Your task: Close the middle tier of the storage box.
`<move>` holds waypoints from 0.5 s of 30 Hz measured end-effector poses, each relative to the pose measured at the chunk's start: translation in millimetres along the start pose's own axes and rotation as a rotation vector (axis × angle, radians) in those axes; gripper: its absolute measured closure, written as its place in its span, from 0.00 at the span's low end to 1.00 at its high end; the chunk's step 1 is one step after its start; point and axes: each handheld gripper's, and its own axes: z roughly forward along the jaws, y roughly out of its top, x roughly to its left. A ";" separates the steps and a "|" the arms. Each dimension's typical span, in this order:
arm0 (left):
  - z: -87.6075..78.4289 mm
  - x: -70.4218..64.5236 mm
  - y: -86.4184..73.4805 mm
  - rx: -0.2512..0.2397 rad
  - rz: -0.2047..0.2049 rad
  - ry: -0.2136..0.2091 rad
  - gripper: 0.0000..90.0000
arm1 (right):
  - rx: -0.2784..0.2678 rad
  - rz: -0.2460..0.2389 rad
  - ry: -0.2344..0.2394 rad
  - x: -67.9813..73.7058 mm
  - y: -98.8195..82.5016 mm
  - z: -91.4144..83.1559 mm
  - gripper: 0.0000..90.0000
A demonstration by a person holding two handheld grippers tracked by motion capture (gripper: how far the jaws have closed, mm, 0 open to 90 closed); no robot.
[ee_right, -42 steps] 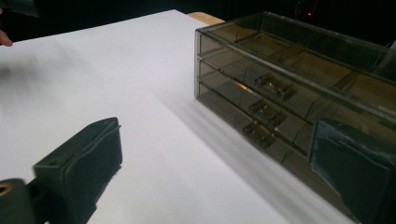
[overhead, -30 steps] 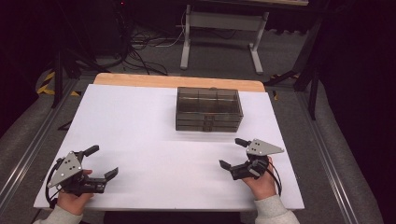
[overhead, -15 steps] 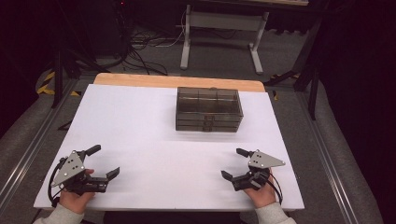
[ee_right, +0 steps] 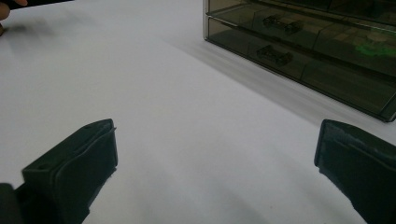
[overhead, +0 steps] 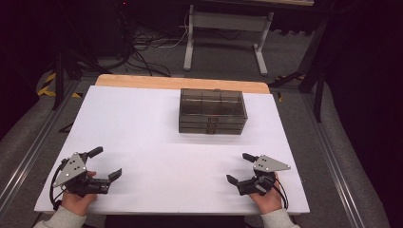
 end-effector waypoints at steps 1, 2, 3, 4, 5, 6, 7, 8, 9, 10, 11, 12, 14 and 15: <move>0.2 -0.4 0.0 -0.002 -0.001 0.000 0.00 | -0.001 -0.002 -0.001 0.2 -0.1 0.0 0.00; 0.0 -0.2 0.0 0.000 0.005 0.000 0.00 | 0.000 -0.002 0.000 0.2 -0.1 0.2 0.00; 0.0 -0.2 0.1 0.001 0.007 0.001 0.00 | 0.001 -0.003 0.001 0.2 -0.1 0.3 0.00; 0.0 -0.2 0.0 0.001 0.005 0.000 0.00 | 0.002 -0.003 0.002 0.2 -0.1 0.4 0.00; 0.2 -0.4 0.0 -0.002 0.001 0.000 0.00 | 0.001 -0.003 0.003 0.2 -0.1 0.4 0.00; 0.1 -0.4 0.0 -0.002 0.001 0.000 0.00 | 0.000 -0.003 0.004 0.2 -0.1 0.3 0.00; 0.1 -0.4 0.0 -0.002 0.001 0.000 0.00 | 0.000 -0.003 0.004 0.2 0.0 0.3 0.00; -0.1 -0.3 0.0 0.001 0.005 0.001 0.00 | 0.000 -0.003 0.005 0.1 0.0 0.4 0.00; -0.1 -0.4 0.0 0.001 0.004 0.001 0.00 | 0.000 -0.004 0.006 0.1 0.0 0.4 0.00; -0.1 -0.4 0.0 0.001 0.005 0.001 0.00 | 0.000 -0.006 0.009 0.0 0.2 0.5 0.00; -0.2 -0.5 0.0 0.001 0.005 0.001 0.00 | 0.000 -0.006 0.009 0.0 0.2 0.5 0.00; -0.2 -0.5 0.0 0.000 0.005 0.001 0.00 | 0.001 -0.007 0.011 -0.2 0.2 0.6 0.00; -0.3 -0.4 0.0 0.000 0.004 0.000 0.00 | -0.003 -0.012 0.008 0.2 0.4 0.3 0.00; -0.2 -0.6 0.1 0.000 0.003 0.004 0.00 | -0.006 -0.016 0.005 0.3 0.5 0.2 0.00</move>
